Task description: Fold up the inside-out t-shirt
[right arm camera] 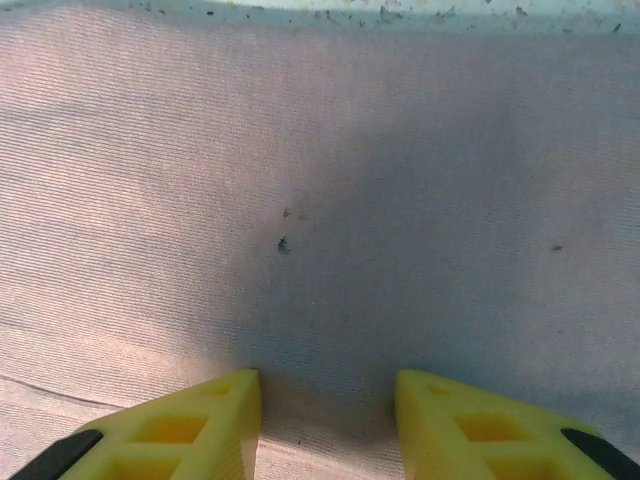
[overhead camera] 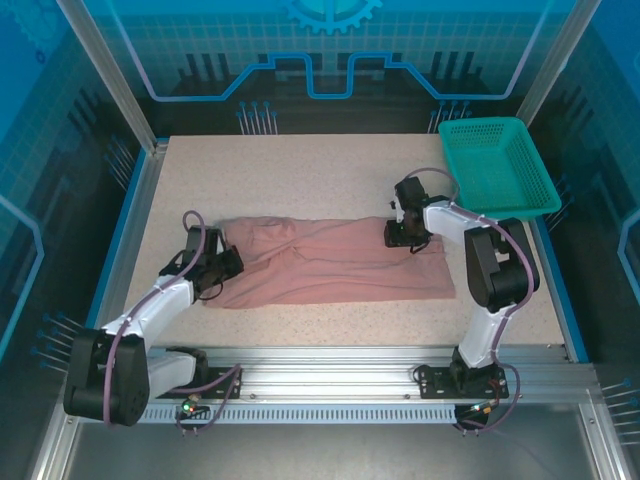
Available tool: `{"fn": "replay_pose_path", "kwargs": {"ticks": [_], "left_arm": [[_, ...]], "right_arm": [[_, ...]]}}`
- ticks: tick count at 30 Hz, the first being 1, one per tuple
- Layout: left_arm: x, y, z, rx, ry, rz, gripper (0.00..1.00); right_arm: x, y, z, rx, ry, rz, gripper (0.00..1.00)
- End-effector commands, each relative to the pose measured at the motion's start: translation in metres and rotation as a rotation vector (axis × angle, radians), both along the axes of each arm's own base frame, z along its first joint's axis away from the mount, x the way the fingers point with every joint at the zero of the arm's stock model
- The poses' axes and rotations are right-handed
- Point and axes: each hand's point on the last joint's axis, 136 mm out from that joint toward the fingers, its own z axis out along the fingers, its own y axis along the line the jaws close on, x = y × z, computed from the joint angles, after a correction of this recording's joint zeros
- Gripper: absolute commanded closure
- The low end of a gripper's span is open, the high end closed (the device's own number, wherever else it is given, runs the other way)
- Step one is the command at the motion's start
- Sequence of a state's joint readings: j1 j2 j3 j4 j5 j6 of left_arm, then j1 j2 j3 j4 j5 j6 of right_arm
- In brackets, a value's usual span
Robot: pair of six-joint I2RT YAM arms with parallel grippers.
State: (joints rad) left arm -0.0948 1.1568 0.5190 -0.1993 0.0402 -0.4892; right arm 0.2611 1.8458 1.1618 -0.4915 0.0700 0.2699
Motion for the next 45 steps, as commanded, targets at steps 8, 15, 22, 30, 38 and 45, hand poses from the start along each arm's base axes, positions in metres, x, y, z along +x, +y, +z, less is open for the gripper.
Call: {"fn": "replay_pose_path", "kwargs": {"ticks": [8,15,22,30,38,45], "left_arm": [[-0.008,0.002,0.012,0.013,-0.043,0.007,0.56],[0.037,-0.007,0.056,-0.013,-0.233,-0.026,0.37],[0.096,-0.031,0.039,-0.06,-0.17,-0.126,0.35],[0.133,-0.04,0.017,-0.051,-0.106,-0.188,0.32],[0.129,-0.055,0.006,-0.123,-0.058,-0.245,0.38],[0.117,-0.063,0.007,-0.168,-0.051,-0.274,0.52]], "right_arm": [[0.001,0.005,0.016,0.023,-0.019,0.013,0.58],[0.004,0.008,0.021,0.037,-0.038,0.025,0.57],[0.004,0.009,0.023,0.036,-0.041,0.039,0.57],[0.0,0.008,0.023,0.034,-0.039,0.042,0.57],[0.001,0.008,0.022,0.037,-0.039,0.041,0.57],[0.0,0.01,0.021,0.045,-0.037,0.044,0.57]]}}
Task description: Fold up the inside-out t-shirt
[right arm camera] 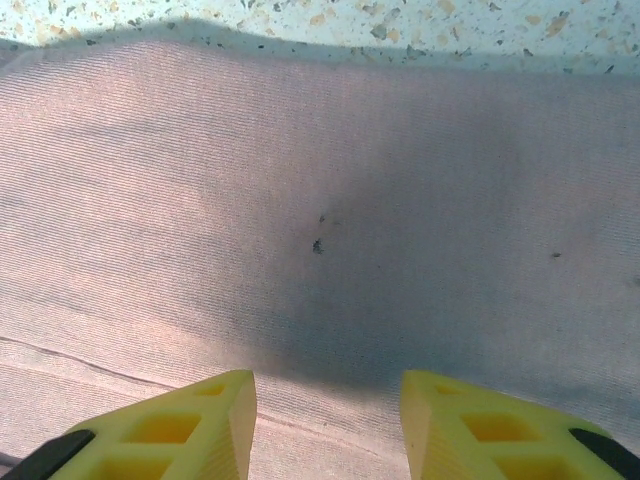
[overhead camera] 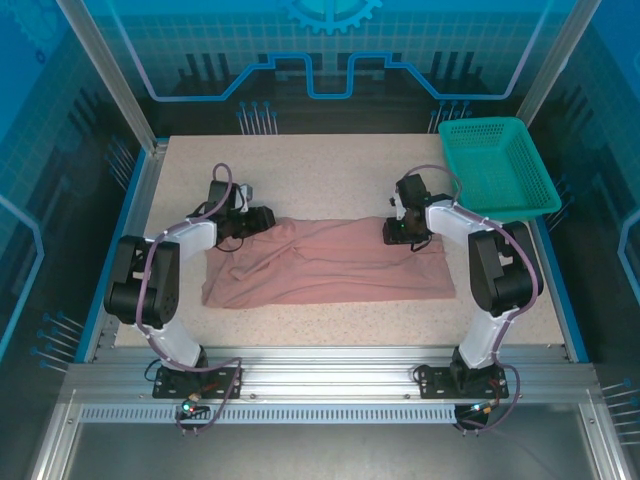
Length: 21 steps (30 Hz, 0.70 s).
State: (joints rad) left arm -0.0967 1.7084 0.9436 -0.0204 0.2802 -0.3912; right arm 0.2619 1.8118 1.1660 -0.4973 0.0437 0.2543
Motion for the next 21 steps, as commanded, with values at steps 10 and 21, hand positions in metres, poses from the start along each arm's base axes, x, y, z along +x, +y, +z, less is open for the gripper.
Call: {"fn": "replay_pose_path", "kwargs": {"ticks": [10,21], "left_arm": [[-0.011,0.028,-0.002,0.141,-0.002,0.086,0.42],[0.001,0.009,-0.017,0.064,0.049,0.021,0.42]], "right_arm": [[-0.002,0.006,0.006,0.022,-0.007,0.025,0.57],[-0.004,0.007,0.003,0.019,0.002,0.027,0.57]]}}
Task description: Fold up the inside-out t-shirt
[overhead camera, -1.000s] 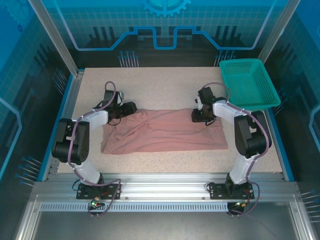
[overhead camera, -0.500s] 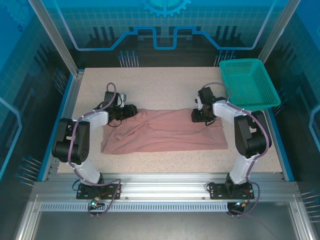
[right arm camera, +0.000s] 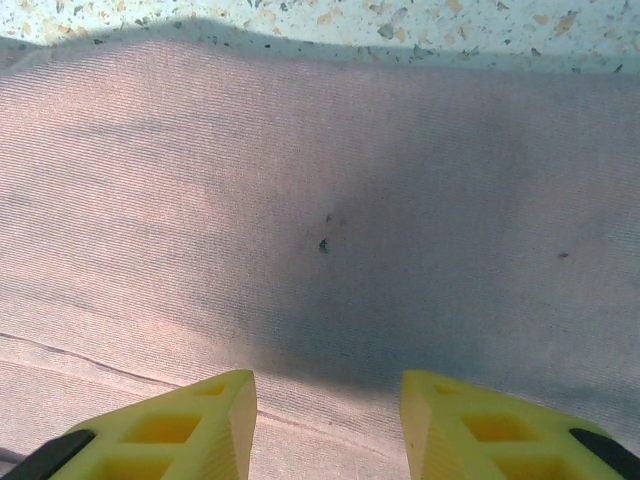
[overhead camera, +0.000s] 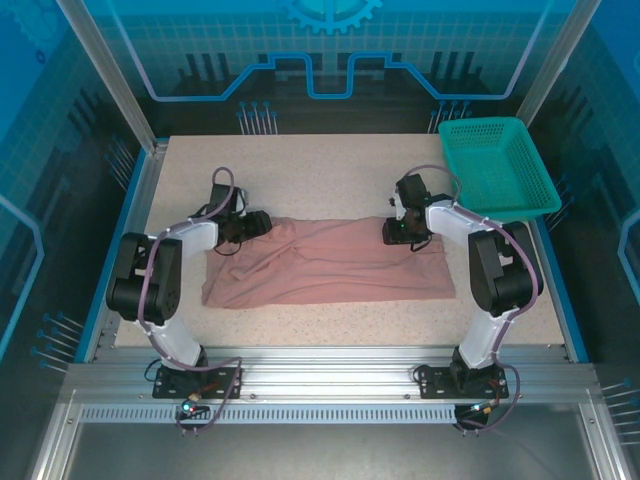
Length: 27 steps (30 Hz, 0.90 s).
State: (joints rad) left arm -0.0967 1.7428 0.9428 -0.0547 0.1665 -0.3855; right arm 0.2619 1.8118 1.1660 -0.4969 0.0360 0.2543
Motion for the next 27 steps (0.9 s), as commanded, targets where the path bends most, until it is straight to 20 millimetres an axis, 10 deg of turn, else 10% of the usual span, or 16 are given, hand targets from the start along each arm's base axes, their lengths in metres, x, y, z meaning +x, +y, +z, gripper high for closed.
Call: {"fn": "replay_pose_path", "kwargs": {"ticks": [1,18,27], "left_arm": [[0.005,-0.012,0.007,-0.046,-0.012,-0.049,0.43],[0.004,-0.021,0.02,-0.088,-0.044,-0.085,0.91],[-0.025,-0.025,0.047,-0.11,-0.096,-0.1,0.97]], "right_arm": [[-0.004,0.006,0.003,0.013,0.002,0.025,0.57],[-0.004,0.009,-0.001,0.01,0.014,0.034,0.58],[-0.002,0.009,0.007,0.001,0.0,0.038,0.57]]}}
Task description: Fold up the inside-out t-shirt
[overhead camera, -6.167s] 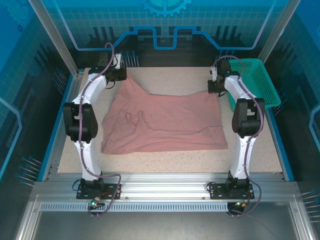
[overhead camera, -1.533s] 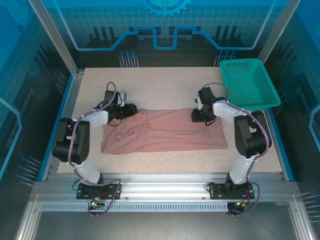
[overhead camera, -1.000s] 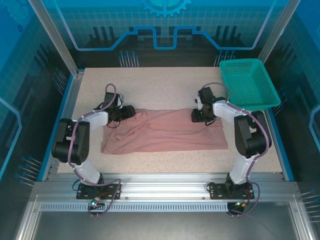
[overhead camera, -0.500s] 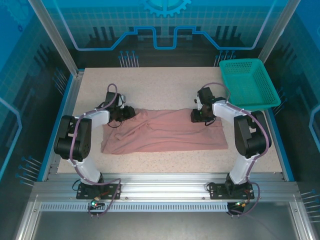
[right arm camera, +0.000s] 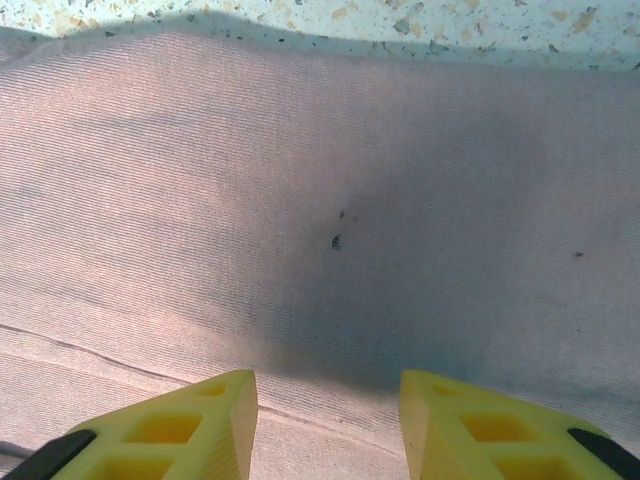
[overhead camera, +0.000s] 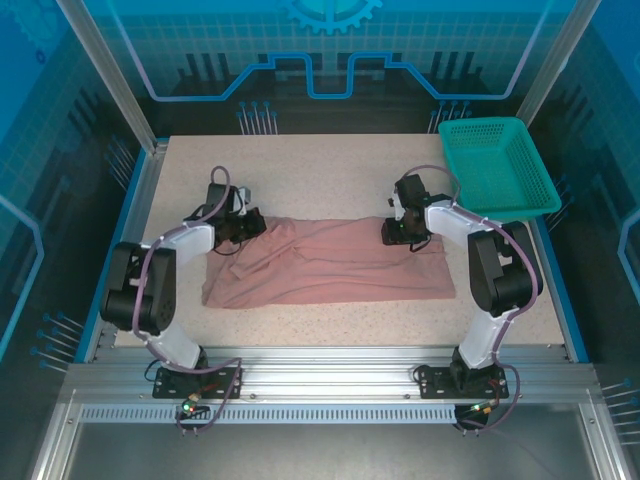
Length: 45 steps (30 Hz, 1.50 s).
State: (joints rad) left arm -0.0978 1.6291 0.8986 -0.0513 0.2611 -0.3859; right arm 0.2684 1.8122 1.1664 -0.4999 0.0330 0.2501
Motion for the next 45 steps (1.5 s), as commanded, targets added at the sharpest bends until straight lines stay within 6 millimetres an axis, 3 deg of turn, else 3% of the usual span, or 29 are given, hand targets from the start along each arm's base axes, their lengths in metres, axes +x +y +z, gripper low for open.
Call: {"fn": "replay_pose_path", "kwargs": {"ticks": [1,8,10,12,14,17,20,23,25,28,31,37,45], "left_arm": [[-0.02,-0.014,0.015,-0.038,-0.029,-0.048,0.97],[-0.096,-0.056,0.008,-0.086,0.02,-0.16,0.95],[-0.117,-0.069,0.006,-0.108,0.037,-0.198,0.84],[-0.132,-0.081,0.011,-0.138,0.031,-0.24,0.79],[-0.144,-0.089,0.019,-0.154,0.006,-0.292,0.66],[-0.147,-0.08,0.029,-0.102,-0.036,-0.294,0.48],[-0.139,-0.046,0.027,0.044,-0.034,-0.14,0.42],[-0.131,-0.003,0.026,0.153,-0.019,0.039,0.35],[-0.128,0.025,0.022,0.136,0.021,0.159,0.34],[-0.128,0.053,0.011,0.084,0.072,0.274,0.34],[-0.125,0.064,0.005,0.067,0.092,0.317,0.34],[-0.113,0.057,-0.011,0.015,0.146,0.292,0.34],[-0.114,0.046,-0.036,-0.019,0.221,0.245,0.4]], "right_arm": [[0.0,0.005,0.008,-0.004,-0.006,0.026,0.57],[0.003,0.0,0.02,-0.026,-0.027,0.034,0.57],[0.004,0.0,0.022,-0.03,-0.03,0.037,0.57],[0.005,0.001,0.023,-0.03,-0.031,0.037,0.57],[0.005,0.002,0.023,-0.025,-0.032,0.035,0.57],[0.005,0.015,0.032,0.008,-0.053,0.063,0.57],[-0.002,0.049,0.048,0.093,-0.098,0.134,0.57],[-0.021,0.109,0.064,0.216,-0.132,0.251,0.54],[-0.036,0.154,0.071,0.294,-0.134,0.321,0.53],[-0.055,0.212,0.075,0.347,-0.135,0.406,0.49],[-0.065,0.252,0.068,0.317,-0.143,0.46,0.45],[-0.065,0.291,0.039,0.143,-0.151,0.536,0.42],[-0.056,0.302,0.014,-0.019,-0.166,0.562,0.42]]}}
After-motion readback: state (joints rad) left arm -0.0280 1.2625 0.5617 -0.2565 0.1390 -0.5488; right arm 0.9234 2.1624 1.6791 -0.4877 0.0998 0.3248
